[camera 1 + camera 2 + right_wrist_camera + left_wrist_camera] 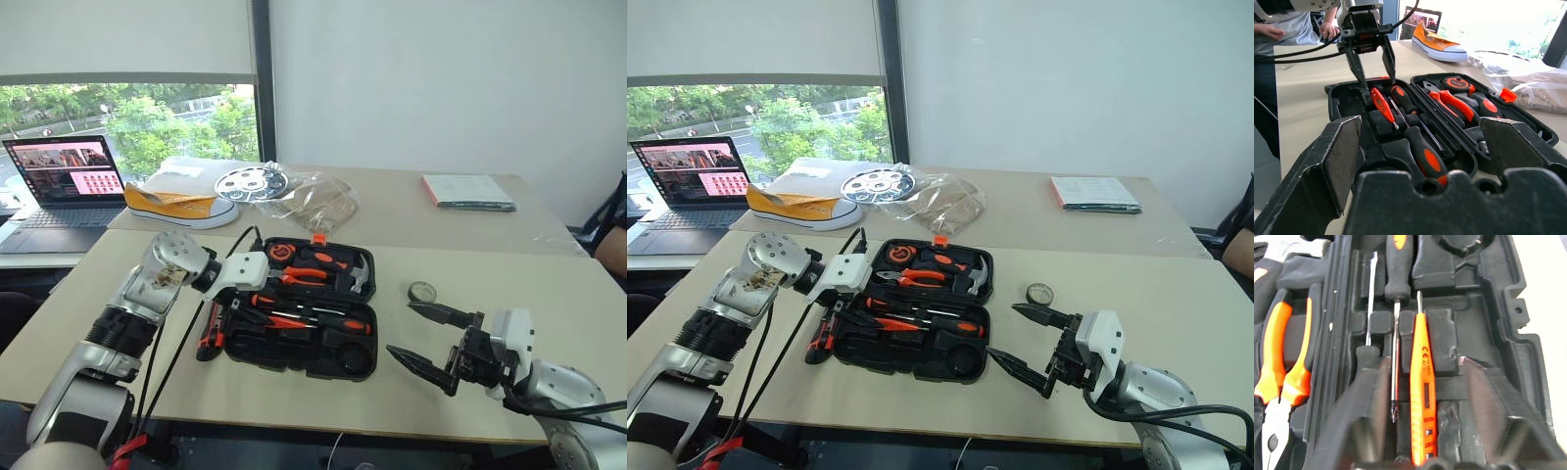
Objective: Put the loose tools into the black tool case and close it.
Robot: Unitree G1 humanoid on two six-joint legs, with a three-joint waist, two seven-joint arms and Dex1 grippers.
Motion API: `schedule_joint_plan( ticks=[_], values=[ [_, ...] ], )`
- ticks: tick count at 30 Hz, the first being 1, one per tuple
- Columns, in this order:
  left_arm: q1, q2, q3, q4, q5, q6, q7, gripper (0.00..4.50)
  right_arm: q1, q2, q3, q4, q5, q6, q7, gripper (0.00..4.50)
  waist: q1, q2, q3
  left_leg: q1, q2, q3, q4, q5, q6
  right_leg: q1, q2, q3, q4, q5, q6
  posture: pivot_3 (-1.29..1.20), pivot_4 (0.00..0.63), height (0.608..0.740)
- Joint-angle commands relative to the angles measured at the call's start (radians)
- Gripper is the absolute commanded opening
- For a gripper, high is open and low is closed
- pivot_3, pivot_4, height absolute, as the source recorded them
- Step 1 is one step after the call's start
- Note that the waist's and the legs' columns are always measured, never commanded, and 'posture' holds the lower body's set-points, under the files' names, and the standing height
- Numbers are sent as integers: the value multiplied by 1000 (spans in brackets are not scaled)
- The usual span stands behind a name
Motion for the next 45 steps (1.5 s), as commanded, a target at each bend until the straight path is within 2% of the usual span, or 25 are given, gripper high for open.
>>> schedule_joint_plan(
  ticks=[1, 3, 11, 15, 33, 37, 40, 44, 45],
  values=[
    [14, -12, 30, 4, -22, -17, 30, 392, 2, 1, -15, -17, 2, -18, -2, 4500, 0, 0, 0, 0, 0, 0, 0, 0, 0, 0, 0, 0, 0, 0, 0, 0, 150, 740],
    [25, -40, 45, 8, -50, -23, 44, 49, 1, 1, -14, -16, 0, -17, -3, 4500, 0, 0, 0, 0, 0, 0, 0, 0, 0, 0, 0, 0, 0, 0, 0, 0, 150, 740],
    [53, -86, 36, -2, -56, 14, 87, 49, 0, 7, -8, -18, -2, -15, -11, 4500, 0, 0, 0, 0, 0, 0, 1, 0, 0, 0, 0, 0, 0, 0, 0, 0, 150, 740],
    [64, -103, 19, 36, -16, -27, 132, 49, 3, 13, -5, -24, -4, -15, -16, 4500, 0, 0, 0, 0, 0, 0, 1, 0, 0, 0, 0, 0, 0, 0, 0, 0, 150, 740],
    [81, -97, -31, 162, 53, -68, 135, 49, 11, 26, 2, -36, -7, -13, -32, 4500, 0, 0, 0, 2, 0, -1, 3, -1, 2, 4, 0, -1, 0, 1, 1, 0, 150, 740],
    [93, -93, -22, 143, 41, -83, 130, 49, 14, 27, 1, -38, -9, -14, -34, 4500, -2, 1, 0, 2, 0, -1, 3, -1, 2, 4, 0, 0, 0, 1, 1, 0, 150, 740],
    [120, -96, 30, 87, -24, -107, 133, 49, 18, 30, -2, -38, -11, -20, -39, 4500, -3, 1, 0, 2, 1, -1, 3, -1, 2, 4, 0, 0, 0, 1, 1, 0, 150, 740],
    [204, -67, 227, 5, -184, -109, 187, 49, 22, 41, -24, -29, -17, -49, -45, 4500, -7, 1, 0, 1, 2, 0, 3, -1, 2, 2, -1, 0, 0, 1, 1, 0, 150, 740],
    [242, -45, 264, -20, -210, -101, 187, 287, 24, 42, -29, -26, -15, -53, -42, 4500, -9, 1, 0, 0, 2, 0, 3, -1, 2, 2, -1, 0, 0, 1, 1, 0, 150, 740]
  ],
)
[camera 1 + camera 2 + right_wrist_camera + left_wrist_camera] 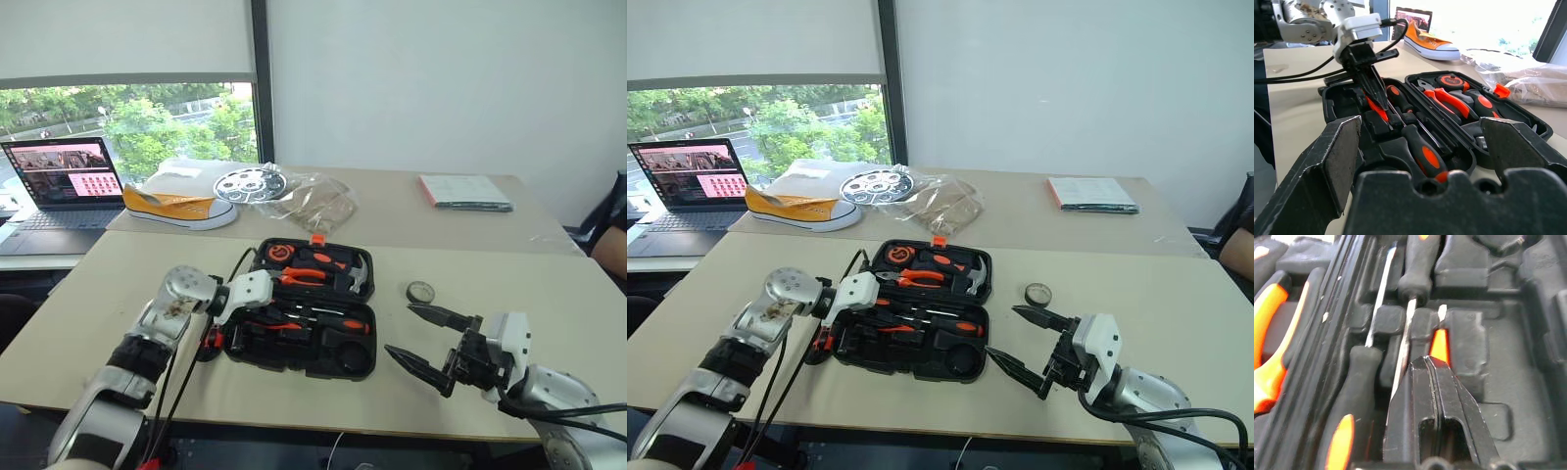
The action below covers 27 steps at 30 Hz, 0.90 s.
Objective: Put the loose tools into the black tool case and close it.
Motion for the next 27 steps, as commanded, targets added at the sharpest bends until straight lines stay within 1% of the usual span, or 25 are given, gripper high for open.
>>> schedule_joint_plan(
  ticks=[1, 2, 5, 6, 7, 8, 11, 12, 13, 16, 18, 20, 22, 24, 26, 27],
  values=[
    [85, 82, 165, -108, -124, 26, 17, 558, 4, 3, -39, -17, 2, -50, 2, 4500, -2, 0, 0, 0, 0, 0, 0, 0, 0, -1, 0, 0, 0, 0, 0, 0, 150, 740],
    [139, 108, 208, -139, -147, 35, 23, 742, 5, 2, -43, -11, 2, -60, 8, 4500, -3, 0, 0, 0, 0, 0, 0, 0, 0, -1, 0, 0, 0, 0, 0, 0, 150, 740],
    [307, 173, 339, -193, -186, 53, 73, 1839, 9, -4, -48, 8, 1, -87, 33, 4500, -12, 1, 0, 1, 0, 0, -1, 0, -1, -1, -1, 0, 1, 0, 0, 0, 150, 740],
    [357, 185, 380, -204, -195, 59, 95, 2078, 11, -6, -48, 14, 3, -90, 42, 4500, -10, 1, 0, 1, 0, 1, -2, 0, -1, -1, -1, 1, 1, 0, 0, 0, 150, 740],
    [418, 198, 433, -212, -204, 67, 121, 2535, 13, -13, -46, 24, -8, -107, 58, 4500, -10, 1, 0, 1, 0, 0, -2, 0, -1, -1, -1, 0, 0, 0, 0, 0, 150, 740],
    [484, 206, 493, -220, -212, 78, 151, 2809, 17, -21, -43, 36, -19, -122, 77, 4500, -9, 1, 0, 1, 1, 1, -2, 0, -1, -1, -1, 0, 0, 0, 0, 0, 150, 740],
    [642, 210, 634, -244, -234, 111, 226, 3979, 26, -33, -39, 69, -42, -166, 120, 4500, -8, 1, 0, 1, 1, 1, -3, 0, 0, -1, -2, 0, -1, 0, 0, 0, 150, 740],
    [697, 208, 679, -252, -240, 124, 246, 4288, 30, -38, -38, 82, -49, -181, 134, 4500, -6, 1, 0, 1, 1, 1, -3, 0, 0, -1, -2, -1, -2, 0, 0, 0, 150, 740],
    [740, 204, 716, -258, -244, 137, 266, 4458, 33, -42, -38, 93, -57, -196, 148, 4500, -4, 1, 0, 1, 1, 1, -3, 0, -1, -1, -2, -1, -2, 0, 0, 0, 150, 740],
    [839, 184, 795, -299, -265, 181, 316, 4458, 33, -44, -38, 116, -60, -214, 167, 4500, 4, 1, 0, 1, 1, 1, -5, 0, -1, -1, -3, -1, -2, 0, 0, 0, 150, 740],
    [879, 175, 803, -363, -293, 242, 338, 4458, 26, -44, -37, 129, -58, -219, 173, 4500, 11, 1, 1, 1, 1, 1, -5, 0, -1, -1, -5, -2, -2, 0, 0, 0, 150, 740],
    [884, 171, 787, -442, -321, 341, 390, 4458, 11, -43, -31, 138, -56, -219, 176, 4500, 17, 1, 1, 1, 1, 0, -5, 0, -1, -1, -9, -2, -2, 0, 0, 0, 150, 740],
    [845, 179, 748, -531, -359, 486, 465, 4458, -10, -43, -25, 143, -53, -211, 178, 4500, 20, 1, 1, 1, 0, 0, -5, 0, -1, -1, -12, -3, -2, 0, 0, 0, 150, 740],
    [773, 182, 714, -596, -392, 638, 565, 4458, -27, -44, -22, 146, -49, -202, 179, 4500, 22, 1, 1, 2, 0, 0, -5, 0, -1, 0, -12, -4, -2, 1, -1, 0, 150, 740],
    [685, 187, 664, -644, -412, 792, 658, 4458, -42, -46, -20, 150, -47, -194, 179, 4500, 21, 1, 1, 2, 0, 0, -5, 1, -2, 1, -11, -4, -1, 2, 0, 0, 150, 740],
    [643, 188, 636, -666, -414, 859, 699, 4458, -48, -47, -19, 151, -46, -192, 178, 4500, 20, 1, 1, 2, 0, 0, -5, 1, -3, 1, -7, -3, -1, 2, -1, 0, 150, 740]
  ],
)
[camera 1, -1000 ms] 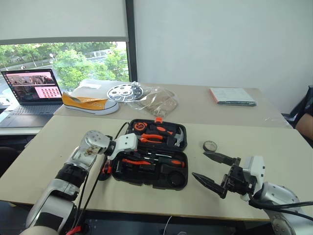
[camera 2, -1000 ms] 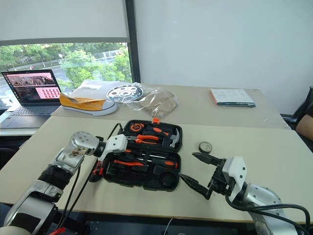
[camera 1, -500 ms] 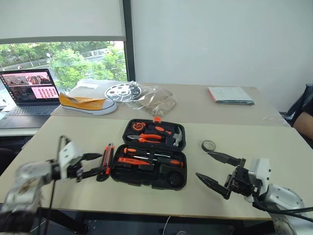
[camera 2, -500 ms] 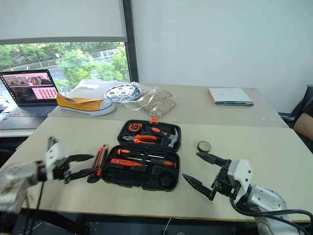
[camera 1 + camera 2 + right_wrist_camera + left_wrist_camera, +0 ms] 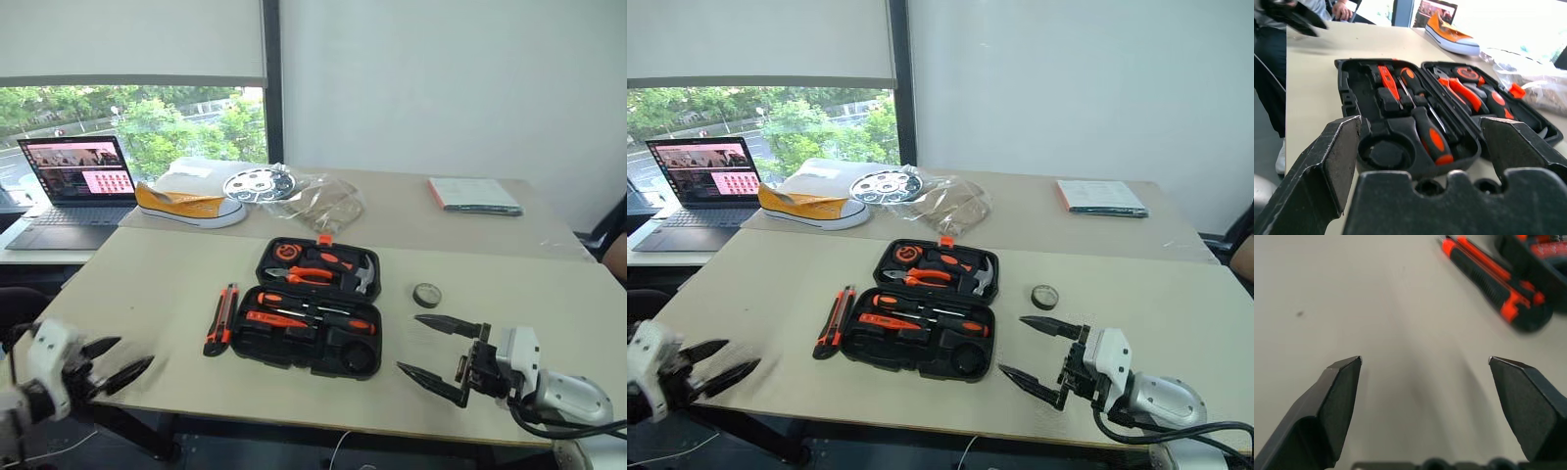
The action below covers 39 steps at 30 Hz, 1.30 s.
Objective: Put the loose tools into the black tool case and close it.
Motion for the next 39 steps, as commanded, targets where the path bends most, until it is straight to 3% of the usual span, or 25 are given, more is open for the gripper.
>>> schedule_joint_plan(
  ticks=[1, 4, 7, 11, 18, 22, 23, 29, 34, 39],
  values=[
    [-129, 18, -81, -101, -40, 251, 157, 4458, -27, -10, -8, -4, 19, 3, 0, 4500, -3, 0, 0, 0, 0, 0, 0, 0, 0, 0, 2, 0, 0, 0, 0, 0, 150, 740],
    [-317, -56, -190, -75, -10, 397, 305, 4458, -44, -7, 2, -15, 20, 14, -11, 4500, -9, 0, 0, 1, 0, 0, -1, 1, -1, 0, 4, 2, 0, 0, -1, 0, 150, 740],
    [-386, -104, -243, -42, 18, 427, 363, 4458, -49, -1, 9, -22, 19, 18, -23, 4500, -16, 0, 0, 1, 0, 0, -1, 1, -2, 1, 6, 2, 0, 0, -1, 0, 150, 740],
    [-440, -152, -291, -10, 37, 443, 404, 4458, -48, 5, 16, -32, 16, 20, -39, 4500, -25, 0, 0, 5, 0, 1, -6, 2, -4, 1, 7, 4, -1, 0, -1, 0, 150, 740],
    [-441, -119, -370, 9, 87, 449, 402, 4458, -47, 14, 11, -45, 19, 27, -68, 4500, -18, 0, 0, 5, 0, 1, -7, 3, -4, 2, 6, 4, -2, 0, -2, 0, 150, 740],
    [-445, -125, -402, 31, 94, 435, 382, 3495, -48, 14, 14, -47, 20, 29, -74, 4500, -18, 0, 0, 9, 0, 1, -7, 3, -4, 5, 6, 4, -2, 0, -2, 0, 150, 740],
    [-446, -128, -413, 39, 97, 432, 378, 3495, -50, 14, 16, -47, 21, 29, -75, 4500, -17, 0, 0, 12, 0, 1, -8, 2, -4, 7, 6, 4, -2, 0, -2, 0, 150, 740],
    [-403, -94, -452, 74, 119, 425, 341, 1557, -60, 14, 24, -58, 28, 42, -78, 4500, -18, 2, -1, 17, 0, 1, -9, 2, -5, 12, 5, 5, -2, -1, -2, 0, 150, 740],
    [-370, -43, -361, 138, 131, 303, 300, 1443, -55, 11, 23, -68, 34, 51, -79, 4500, -33, 5, -3, 18, 2, 1, -10, 2, -6, 12, 4, 7, -2, -2, -3, 0, 150, 740],
    [-383, 48, -291, 263, 110, 34, 71, 1439, -47, 7, 21, -66, 36, 55, -77, 4500, -41, 4, -2, 18, 6, 1, -12, 4, -12, 9, 7, 7, -1, -3, -8, 0, 150, 740]
  ],
)
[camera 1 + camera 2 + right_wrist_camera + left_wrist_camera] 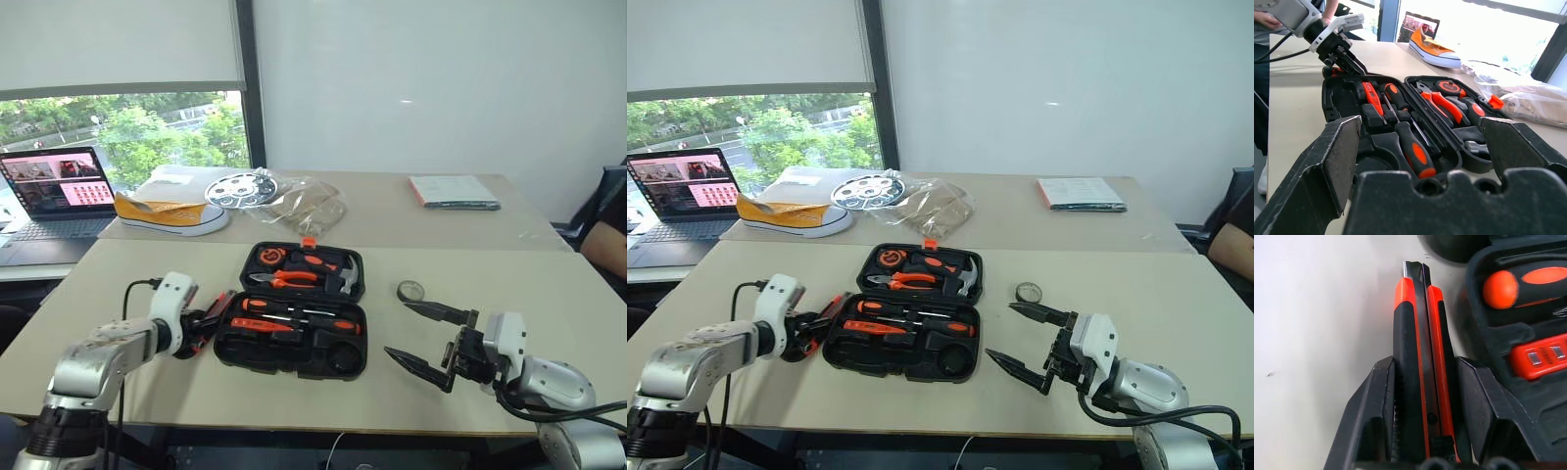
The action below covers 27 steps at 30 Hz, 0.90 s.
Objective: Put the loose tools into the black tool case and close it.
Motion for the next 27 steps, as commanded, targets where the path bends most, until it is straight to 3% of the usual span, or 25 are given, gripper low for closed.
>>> schedule_joint_plan(
  ticks=[1, 5, 8, 11, 18, 27],
  values=[
    [-16, 89, 47, 102, 28, -250, -198, 1439, -4, -7, -21, -30, 28, 7, -1, 4500, 4, -1, 1, -1, 0, 0, 0, 0, -1, -1, 0, -1, 0, 0, -1, 0, 150, 740],
    [-51, 152, -8, 151, 24, -544, -533, 1439, -10, -16, -30, -16, 32, 11, 7, 4500, 24, -1, 1, -3, 0, 0, -2, 1, -1, -3, 0, -6, -1, 0, -3, 0, 150, 740],
    [-134, 158, -66, 80, -76, -502, -749, 1439, -6, -25, -41, -8, 34, 12, 14, 4500, 40, -1, 2, -6, -3, 0, -2, -1, 1, -5, 0, -8, -1, -1, -2, 0, 150, 740],
    [-219, 151, -204, 33, -14, -541, -874, 1439, 0, -31, -46, -9, 35, 11, 14, 4500, 43, -2, 1, -15, -5, 0, 2, -2, 4, -11, 0, -7, -1, 0, 1, 0, 150, 740],
    [-363, 17, -440, 113, 211, -725, -902, 1439, 33, -35, -65, -46, 36, 24, -7, 4500, 27, -2, 2, -19, -9, 0, 5, -2, 6, -13, 2, -5, -2, 0, 5, 0, 150, 740],
    [-396, -43, -538, 176, 336, -755, -885, 1439, 85, -29, -82, -93, 30, 27, -43, 4500, 28, -2, 2, -19, -8, 0, 6, -4, 9, -13, 1, -4, -1, -1, 7, 0, 150, 740]
  ],
)
